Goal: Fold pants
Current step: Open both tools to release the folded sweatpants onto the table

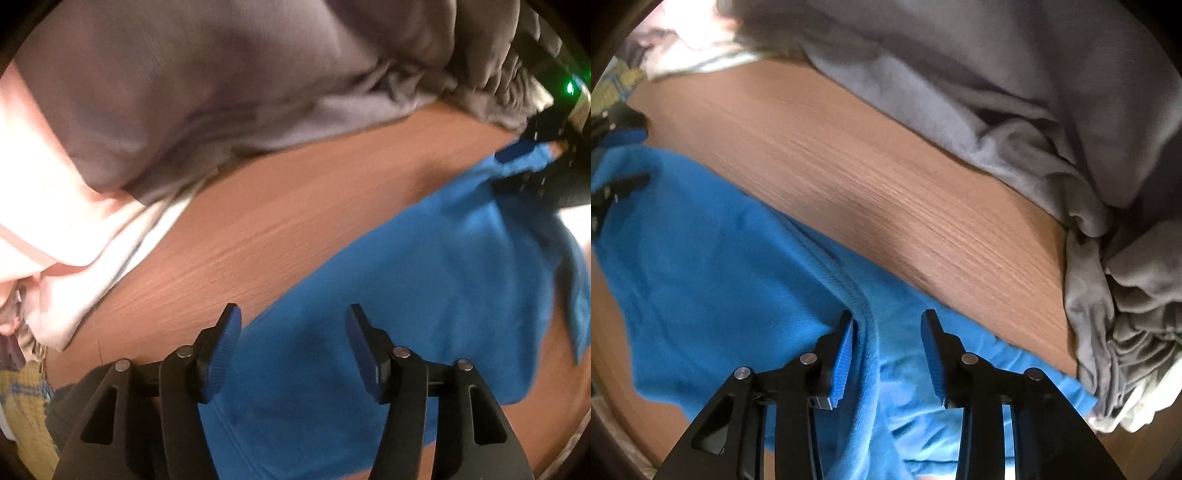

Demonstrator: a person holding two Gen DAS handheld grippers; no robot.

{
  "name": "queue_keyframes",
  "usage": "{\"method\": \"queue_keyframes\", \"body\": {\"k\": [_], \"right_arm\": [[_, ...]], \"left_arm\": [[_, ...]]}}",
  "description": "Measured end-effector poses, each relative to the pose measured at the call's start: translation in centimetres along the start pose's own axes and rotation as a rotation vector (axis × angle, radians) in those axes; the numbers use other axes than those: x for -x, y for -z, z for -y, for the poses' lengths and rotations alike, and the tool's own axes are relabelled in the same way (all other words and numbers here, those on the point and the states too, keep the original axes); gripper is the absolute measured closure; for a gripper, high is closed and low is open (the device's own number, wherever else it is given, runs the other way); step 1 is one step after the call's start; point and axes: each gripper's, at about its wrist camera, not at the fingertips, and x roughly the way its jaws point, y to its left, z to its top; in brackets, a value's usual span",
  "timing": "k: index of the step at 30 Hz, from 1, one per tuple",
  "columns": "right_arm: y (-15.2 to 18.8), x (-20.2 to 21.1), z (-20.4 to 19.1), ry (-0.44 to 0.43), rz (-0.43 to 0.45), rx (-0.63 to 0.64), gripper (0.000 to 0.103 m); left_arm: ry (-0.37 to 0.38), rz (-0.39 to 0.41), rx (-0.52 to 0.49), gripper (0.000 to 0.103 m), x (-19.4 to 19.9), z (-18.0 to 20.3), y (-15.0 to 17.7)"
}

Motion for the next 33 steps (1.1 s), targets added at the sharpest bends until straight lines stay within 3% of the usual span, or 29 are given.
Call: {"method": "queue_keyframes", "body": {"k": [6, 11, 18, 26, 33], "right_arm": [[2.6, 4.5, -1.5, -0.022, 0.12, -0.043, 0.067], [5.9, 8.4, -3.8, -0.016, 0.239, -0.093, 0.067], [10.4, 14.0, -6.8, 0.008, 0.385, -0.165, 0.067], [14.6, 17.6, -9.7, 0.068, 0.483, -0.249, 0.067], [18.1, 17.8, -12.0, 0.098, 0.526, -0.373, 0.067]], "left_arm": [[0.02, 0.084, 0.105, 0.039, 4.7, 1.5, 0.4], [0.0, 0.154, 0.131, 0.037, 8.3, 2.5, 1.7], [0.028, 0.217, 0.179, 0.035, 12.0, 3.7, 4.2], [0.061, 0.273, 0.195, 0.024, 15.3, 4.4, 7.3], [0.12, 0.276, 0.153, 0.024, 15.5, 6.0, 9.4]]}}
